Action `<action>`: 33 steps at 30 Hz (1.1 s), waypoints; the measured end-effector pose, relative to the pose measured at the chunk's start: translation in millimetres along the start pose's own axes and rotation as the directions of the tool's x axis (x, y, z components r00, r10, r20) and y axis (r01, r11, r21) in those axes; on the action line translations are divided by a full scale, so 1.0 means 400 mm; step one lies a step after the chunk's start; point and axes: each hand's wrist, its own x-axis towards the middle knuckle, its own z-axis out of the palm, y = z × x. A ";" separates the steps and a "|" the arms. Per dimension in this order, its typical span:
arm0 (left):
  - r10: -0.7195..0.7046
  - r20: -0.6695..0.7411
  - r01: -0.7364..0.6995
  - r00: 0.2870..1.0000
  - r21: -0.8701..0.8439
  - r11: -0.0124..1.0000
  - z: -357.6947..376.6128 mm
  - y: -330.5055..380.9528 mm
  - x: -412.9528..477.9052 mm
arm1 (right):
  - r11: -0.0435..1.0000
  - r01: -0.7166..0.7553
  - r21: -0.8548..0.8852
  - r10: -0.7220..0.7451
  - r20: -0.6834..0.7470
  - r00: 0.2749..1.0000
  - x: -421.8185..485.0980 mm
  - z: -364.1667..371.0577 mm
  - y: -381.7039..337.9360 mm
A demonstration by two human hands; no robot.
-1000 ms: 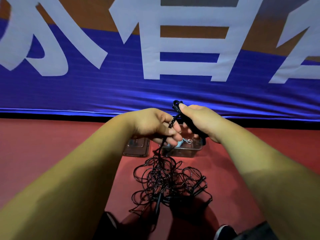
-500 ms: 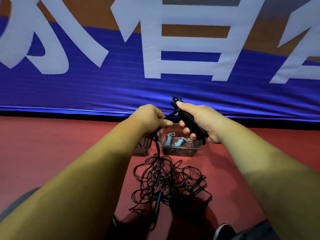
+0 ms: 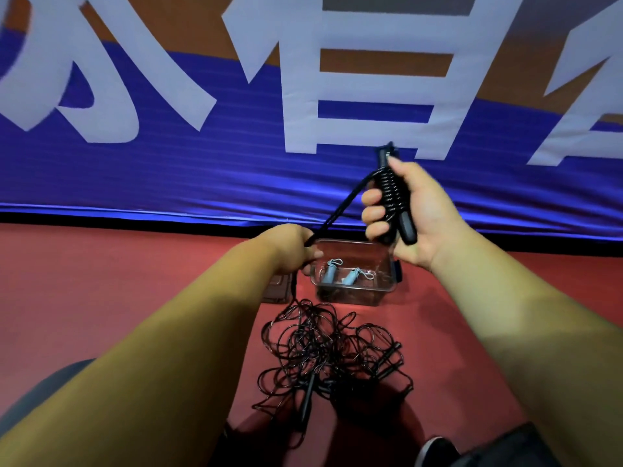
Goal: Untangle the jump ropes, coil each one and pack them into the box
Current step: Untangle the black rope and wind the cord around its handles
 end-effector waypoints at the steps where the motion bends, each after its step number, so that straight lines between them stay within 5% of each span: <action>1: -0.009 0.013 0.009 1.000 0.007 1.000 0.003 -0.007 0.001 | 0.995 0.045 0.091 -0.042 -0.034 0.999 0.003 -0.008 -0.006; 6: -0.172 0.093 0.155 0.981 0.163 0.974 0.024 -0.019 -0.014 | 0.913 0.236 0.333 -0.168 -0.221 0.961 0.018 -0.060 -0.027; 13: -0.403 0.118 0.326 0.907 0.409 0.852 0.018 -0.038 -0.016 | 0.782 0.438 0.443 -0.215 -0.468 0.857 0.029 -0.103 -0.040; 16: -0.461 0.108 0.349 0.881 0.509 0.787 0.011 -0.051 -0.029 | 0.825 0.460 0.327 -0.223 -0.561 0.797 0.030 -0.131 -0.051; 20: -0.486 0.273 0.388 0.830 0.344 0.855 0.009 -0.033 -0.023 | 0.924 0.352 0.146 -0.242 -0.491 0.837 0.033 -0.113 -0.039; 23: -0.280 0.107 0.223 0.954 0.370 0.902 -0.004 0.001 -0.027 | 0.977 0.202 -0.068 -0.212 -0.394 0.894 0.038 -0.088 -0.023; 25: -0.096 0.008 0.092 0.995 0.217 0.972 -0.008 0.026 -0.022 | 0.977 0.088 -0.194 -0.148 -0.321 0.936 0.039 -0.073 -0.008; 27: 0.070 -0.065 -0.073 0.995 -0.046 0.996 -0.010 0.052 -0.012 | 0.956 0.001 -0.293 -0.077 -0.250 0.965 0.036 -0.057 0.008; 30: 0.274 -0.051 -0.273 0.960 -0.370 0.888 -0.010 0.082 -0.009 | 0.910 -0.064 -0.411 -0.017 -0.190 0.982 0.026 -0.035 0.022; 33: 0.360 0.021 -0.315 0.933 -0.441 0.840 -0.020 0.091 -0.022 | 0.863 -0.073 -0.499 -0.006 -0.155 0.988 0.019 -0.028 0.027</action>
